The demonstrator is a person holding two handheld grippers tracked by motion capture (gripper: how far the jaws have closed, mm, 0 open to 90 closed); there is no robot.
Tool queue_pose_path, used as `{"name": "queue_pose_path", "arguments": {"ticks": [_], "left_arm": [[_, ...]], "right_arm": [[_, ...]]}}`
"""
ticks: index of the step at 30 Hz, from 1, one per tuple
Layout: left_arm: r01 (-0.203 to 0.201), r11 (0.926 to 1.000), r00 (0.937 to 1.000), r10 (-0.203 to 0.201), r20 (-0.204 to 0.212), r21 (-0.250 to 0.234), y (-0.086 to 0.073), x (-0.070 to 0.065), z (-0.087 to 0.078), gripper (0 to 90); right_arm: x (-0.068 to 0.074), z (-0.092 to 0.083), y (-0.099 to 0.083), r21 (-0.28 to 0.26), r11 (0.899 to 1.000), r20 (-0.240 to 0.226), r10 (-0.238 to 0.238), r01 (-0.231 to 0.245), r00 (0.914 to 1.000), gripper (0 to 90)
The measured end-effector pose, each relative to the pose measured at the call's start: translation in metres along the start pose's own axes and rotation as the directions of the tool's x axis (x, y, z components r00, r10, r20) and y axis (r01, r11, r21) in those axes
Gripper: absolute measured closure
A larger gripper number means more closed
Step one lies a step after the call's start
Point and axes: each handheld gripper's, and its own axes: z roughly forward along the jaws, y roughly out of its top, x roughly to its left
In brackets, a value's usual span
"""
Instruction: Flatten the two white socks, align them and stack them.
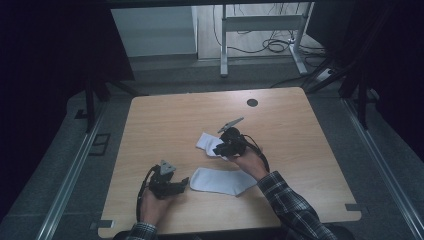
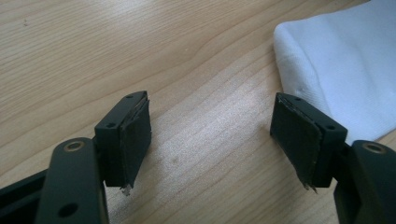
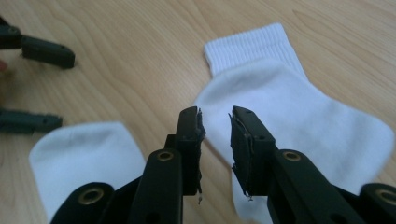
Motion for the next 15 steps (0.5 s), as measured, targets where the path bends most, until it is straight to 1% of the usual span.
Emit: {"name": "queue_pose_path", "arguments": {"ticks": [4, 7, 9, 10, 12, 13, 15], "left_arm": [[0.002, 1.0000, 1.0000, -0.002, 0.001, -0.002, 0.000, 0.000, 0.000, 28.4], [0.000, 1.0000, 1.0000, 0.000, 0.000, -0.001, 0.000, 0.000, 0.000, 28.4], [0.000, 1.0000, 1.0000, 0.000, 0.001, 0.000, 0.000, 0.000, 0.000, 28.3], [0.000, 1.0000, 1.0000, 0.000, 0.000, 0.000, 0.000, 0.000, 0.000, 28.3], [0.002, 1.0000, 1.0000, -0.002, 0.001, -0.001, 0.000, 0.000, 0.000, 28.3], [0.001, 1.0000, 1.0000, -0.001, 0.001, -0.001, 0.000, 0.000, 0.000, 28.3], [0.001, 1.0000, 1.0000, -0.001, 0.001, 0.000, 0.000, 0.000, 0.000, 28.2]], "right_arm": [[0.001, 0.015, 0.010, 0.000, 1.000, 0.000, 0.009, -0.009, 1.0000, 64.0], [0.004, 0.026, 0.016, 0.006, 1.000, 0.023, 0.011, -0.011, 0.9997, 58.0], [0.005, 0.033, 0.020, 0.002, 1.000, 0.041, 0.015, -0.015, 0.9991, 55.6], [0.006, 0.037, 0.021, 0.008, 1.000, 0.055, 0.015, -0.016, 0.9984, 55.3], [0.007, 0.046, 0.023, 0.029, 0.999, 0.072, 0.019, -0.022, 0.9972, 56.1], [0.007, 0.049, 0.024, 0.038, 0.999, 0.079, 0.016, -0.019, 0.9968, 59.0], [0.009, 0.057, 0.022, 0.065, 0.998, 0.113, -0.005, -0.002, 0.9935, 69.9]]}}
